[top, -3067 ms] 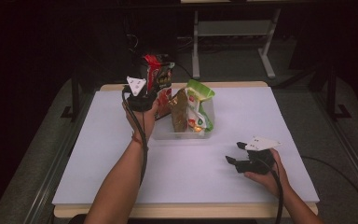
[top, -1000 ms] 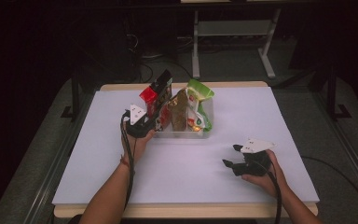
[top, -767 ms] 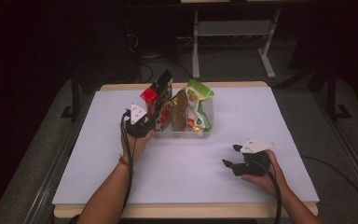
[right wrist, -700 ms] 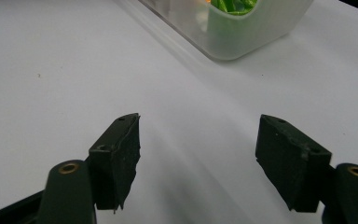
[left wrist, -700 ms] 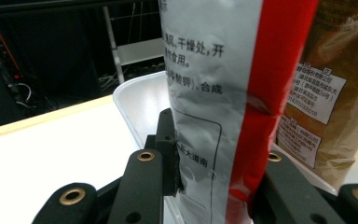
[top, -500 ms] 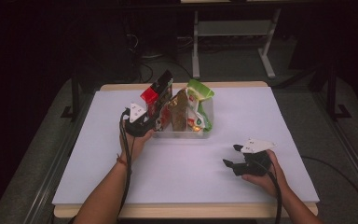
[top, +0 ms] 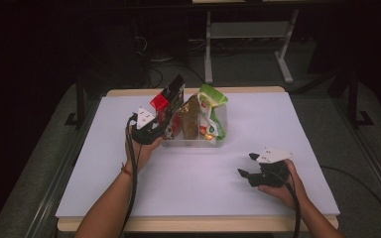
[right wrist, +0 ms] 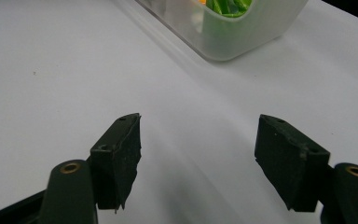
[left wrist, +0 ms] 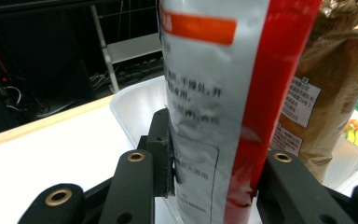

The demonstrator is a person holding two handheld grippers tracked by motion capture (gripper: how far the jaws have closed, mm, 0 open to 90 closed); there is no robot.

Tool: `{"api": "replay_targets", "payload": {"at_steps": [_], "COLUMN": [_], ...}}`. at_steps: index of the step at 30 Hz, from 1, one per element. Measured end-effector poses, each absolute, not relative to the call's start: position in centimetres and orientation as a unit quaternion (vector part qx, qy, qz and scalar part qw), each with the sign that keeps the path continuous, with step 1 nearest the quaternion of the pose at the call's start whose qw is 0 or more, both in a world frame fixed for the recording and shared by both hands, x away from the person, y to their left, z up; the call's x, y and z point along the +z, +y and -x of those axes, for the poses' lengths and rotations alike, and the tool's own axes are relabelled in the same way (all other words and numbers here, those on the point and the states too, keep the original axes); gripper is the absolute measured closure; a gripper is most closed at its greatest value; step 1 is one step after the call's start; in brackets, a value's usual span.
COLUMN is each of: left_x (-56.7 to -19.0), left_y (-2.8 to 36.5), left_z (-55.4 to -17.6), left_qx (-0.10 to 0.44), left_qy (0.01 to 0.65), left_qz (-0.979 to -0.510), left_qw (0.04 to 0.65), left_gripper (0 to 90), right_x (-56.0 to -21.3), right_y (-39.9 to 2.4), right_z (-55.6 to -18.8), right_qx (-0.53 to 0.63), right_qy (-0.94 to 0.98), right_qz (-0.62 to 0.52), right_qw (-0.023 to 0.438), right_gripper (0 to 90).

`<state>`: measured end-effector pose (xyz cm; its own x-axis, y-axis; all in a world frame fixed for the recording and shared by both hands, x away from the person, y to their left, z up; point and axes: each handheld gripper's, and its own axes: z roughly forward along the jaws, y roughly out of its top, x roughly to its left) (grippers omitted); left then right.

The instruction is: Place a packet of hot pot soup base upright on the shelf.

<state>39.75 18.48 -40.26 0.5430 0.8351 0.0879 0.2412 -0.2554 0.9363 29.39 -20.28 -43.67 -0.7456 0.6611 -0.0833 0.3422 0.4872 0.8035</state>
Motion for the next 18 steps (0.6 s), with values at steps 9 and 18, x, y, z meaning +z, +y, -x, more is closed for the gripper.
{"api": "replay_targets", "payload": {"at_steps": [9, 18], "left_x": [-39.82, -39.42], "left_y": [18.42, 18.75], "left_z": [-39.39, -38.84], "left_qx": [0.311, 0.316], "left_qy": [0.355, 0.340], "left_qz": [-0.740, -0.749], "left_qw": [0.480, 0.473], "left_gripper": [63.2, 60.9], "right_x": [-43.59, -43.50], "right_y": [-20.30, -20.17], "right_z": [-29.37, -29.29], "right_qx": [0.405, 0.399], "right_qy": [0.841, 0.843], "right_qz": [-0.296, -0.297], "right_qw": [0.201, 0.207], "right_gripper": [30.9, 31.3]}}
